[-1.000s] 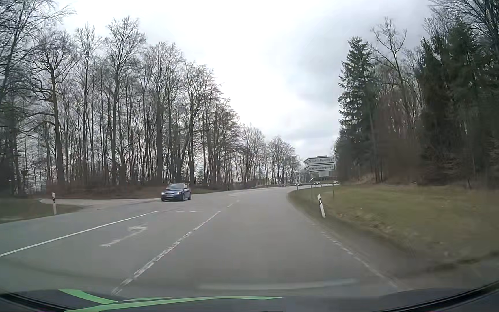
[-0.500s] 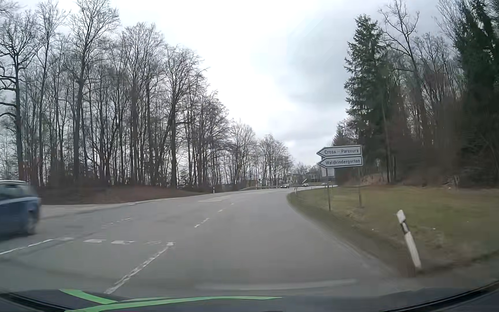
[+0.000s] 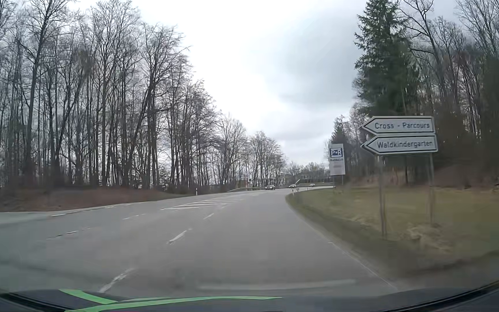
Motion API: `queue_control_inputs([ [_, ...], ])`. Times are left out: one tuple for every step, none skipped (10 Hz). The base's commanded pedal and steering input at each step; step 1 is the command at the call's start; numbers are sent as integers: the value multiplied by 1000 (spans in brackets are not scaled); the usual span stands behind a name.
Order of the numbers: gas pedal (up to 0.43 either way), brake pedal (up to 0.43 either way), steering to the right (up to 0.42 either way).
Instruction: Follow the waypoints while adhering to traffic rules and regulations
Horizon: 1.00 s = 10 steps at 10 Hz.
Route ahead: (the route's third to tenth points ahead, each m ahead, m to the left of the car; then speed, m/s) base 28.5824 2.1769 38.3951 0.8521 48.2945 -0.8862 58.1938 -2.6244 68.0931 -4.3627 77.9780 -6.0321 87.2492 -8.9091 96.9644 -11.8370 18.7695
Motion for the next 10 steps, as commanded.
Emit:
queue_control_inputs([
  [87,0,15],
  [87,0,15],
  [87,0,15],
  [87,0,15],
  [87,0,14],
  [87,0,14],
  [87,0,14],
  [98,0,14],
  [98,0,14],
  [98,0,14],
])
